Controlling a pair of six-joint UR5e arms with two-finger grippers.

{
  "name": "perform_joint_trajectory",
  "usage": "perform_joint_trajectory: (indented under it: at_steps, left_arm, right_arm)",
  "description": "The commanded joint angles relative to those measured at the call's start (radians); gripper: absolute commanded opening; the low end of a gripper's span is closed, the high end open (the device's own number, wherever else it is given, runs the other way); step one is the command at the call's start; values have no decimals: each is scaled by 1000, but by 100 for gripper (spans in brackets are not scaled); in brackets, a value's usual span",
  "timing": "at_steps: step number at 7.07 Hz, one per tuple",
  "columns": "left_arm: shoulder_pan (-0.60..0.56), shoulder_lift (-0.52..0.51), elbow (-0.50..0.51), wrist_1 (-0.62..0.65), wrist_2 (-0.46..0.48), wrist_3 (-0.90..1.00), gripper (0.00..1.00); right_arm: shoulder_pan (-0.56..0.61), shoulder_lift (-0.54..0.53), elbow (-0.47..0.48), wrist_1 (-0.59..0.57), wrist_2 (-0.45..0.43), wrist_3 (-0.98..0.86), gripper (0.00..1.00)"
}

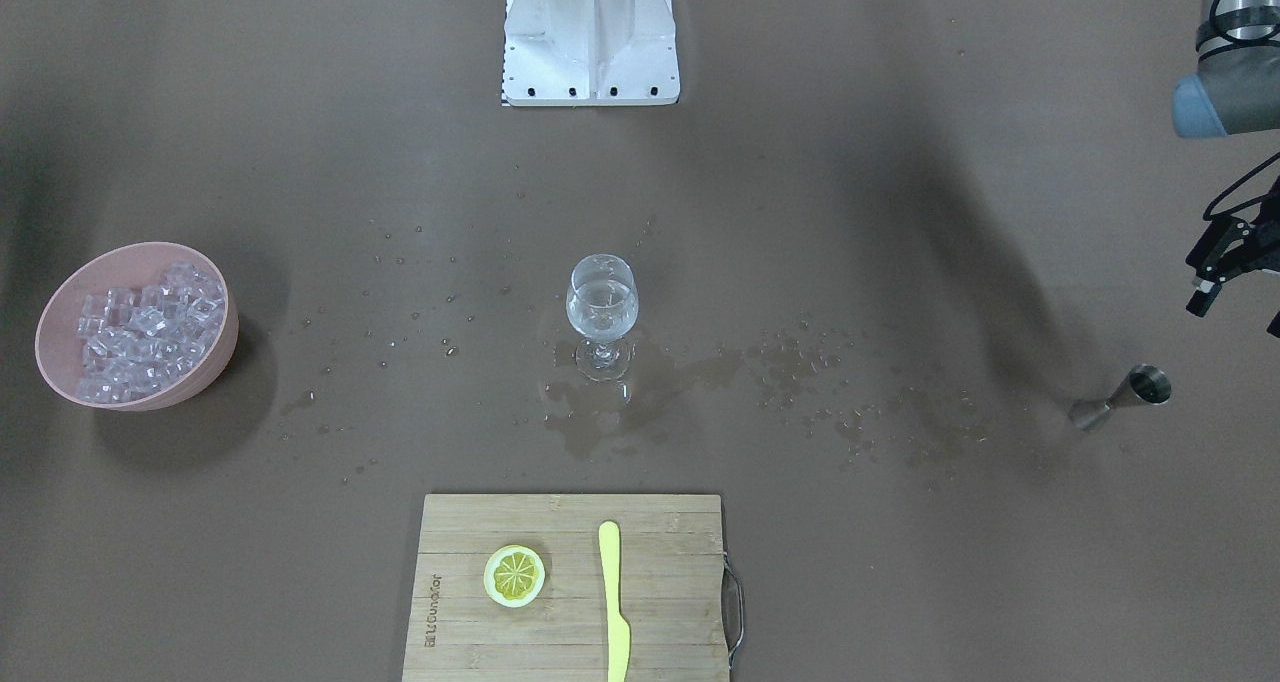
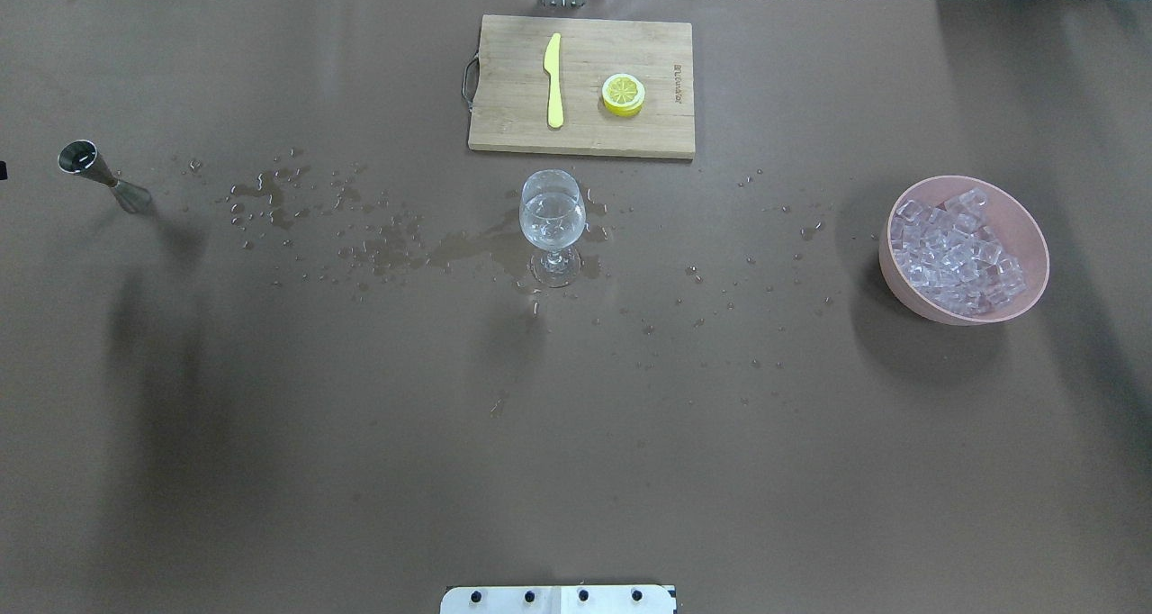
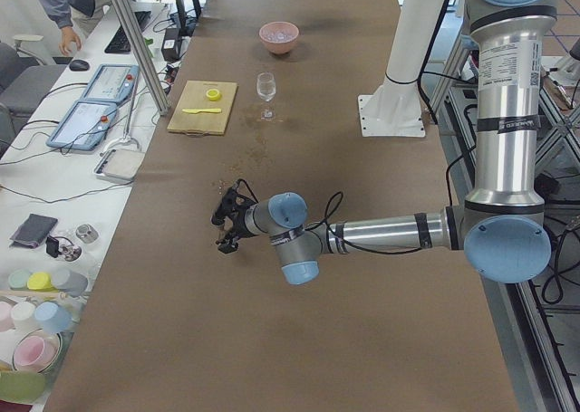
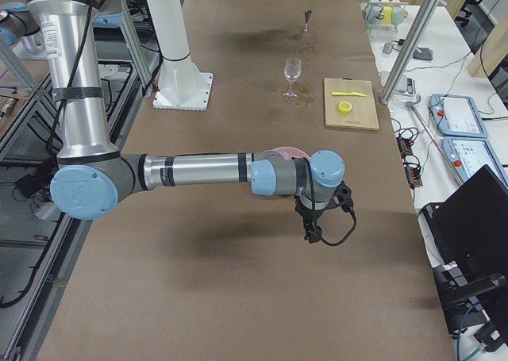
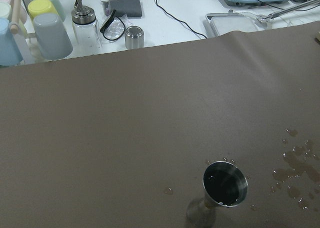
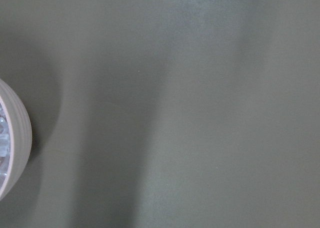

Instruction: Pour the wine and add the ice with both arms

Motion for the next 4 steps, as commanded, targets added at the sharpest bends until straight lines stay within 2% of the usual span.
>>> perform_joint_trajectory:
  at_steps: [1,2,4]
  left_arm:
    - [117,5,5,-32,162,-17,95]
    - [125,6,12,-32,205,-17,96]
    - [228,5,90,-118,383,-40,96]
  right_arm:
    - [-12,0,1,2,-1,0,100]
    - [-17,3,1,2,-1,9,100]
    - [-26,8,1,2,-1,16,100]
